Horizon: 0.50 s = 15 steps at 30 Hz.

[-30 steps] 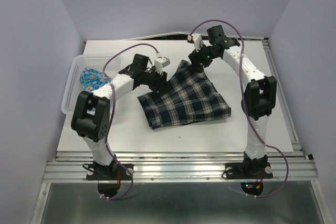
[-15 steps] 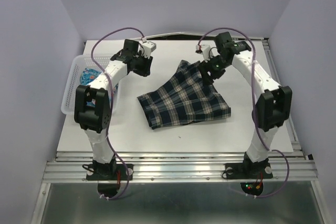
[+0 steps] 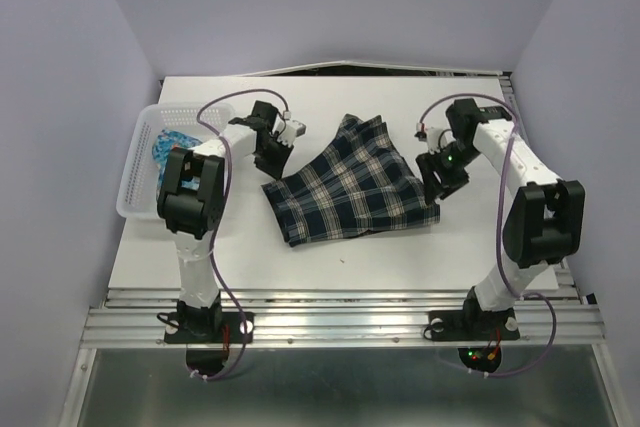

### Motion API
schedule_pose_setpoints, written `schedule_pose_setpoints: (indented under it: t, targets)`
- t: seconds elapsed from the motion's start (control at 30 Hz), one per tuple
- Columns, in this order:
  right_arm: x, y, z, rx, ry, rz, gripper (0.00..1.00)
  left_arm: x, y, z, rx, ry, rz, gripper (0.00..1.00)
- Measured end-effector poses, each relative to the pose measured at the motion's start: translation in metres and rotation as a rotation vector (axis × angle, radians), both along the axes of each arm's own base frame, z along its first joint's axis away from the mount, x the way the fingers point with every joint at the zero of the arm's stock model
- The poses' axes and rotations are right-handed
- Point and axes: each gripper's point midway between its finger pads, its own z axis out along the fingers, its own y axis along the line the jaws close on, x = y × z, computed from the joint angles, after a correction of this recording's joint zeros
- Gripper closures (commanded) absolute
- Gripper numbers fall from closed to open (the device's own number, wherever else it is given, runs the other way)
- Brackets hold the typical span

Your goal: Fold and stack the skirts

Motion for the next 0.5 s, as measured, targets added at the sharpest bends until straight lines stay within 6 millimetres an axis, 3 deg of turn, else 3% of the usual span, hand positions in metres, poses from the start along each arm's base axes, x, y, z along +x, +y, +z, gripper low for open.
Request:
schedule_pose_setpoints:
  t: [0.1,0.23,0.37,0.5]
  targets:
    - [-0.032,-0.018,-0.019,0.003,0.087,-0.039,0.48,-0.021,-0.012,-0.006,-0.018,0.043,-0.035,0.79]
    - [-0.082,-0.016,-0.03,-0.05,0.099,0.063,0.48,-0.034,-0.029,-0.002,-0.067,0.075,-0.062,0.79]
    - [-0.091,-0.014,-0.055,-0.142,0.01,0.167,0.5,-0.044,-0.039,0.0,-0.111,0.114,-0.066,0.79]
    - [-0.063,-0.02,-0.084,-0.231,-0.038,0.148,0.52,-0.051,-0.044,-0.001,-0.156,0.149,-0.058,0.79]
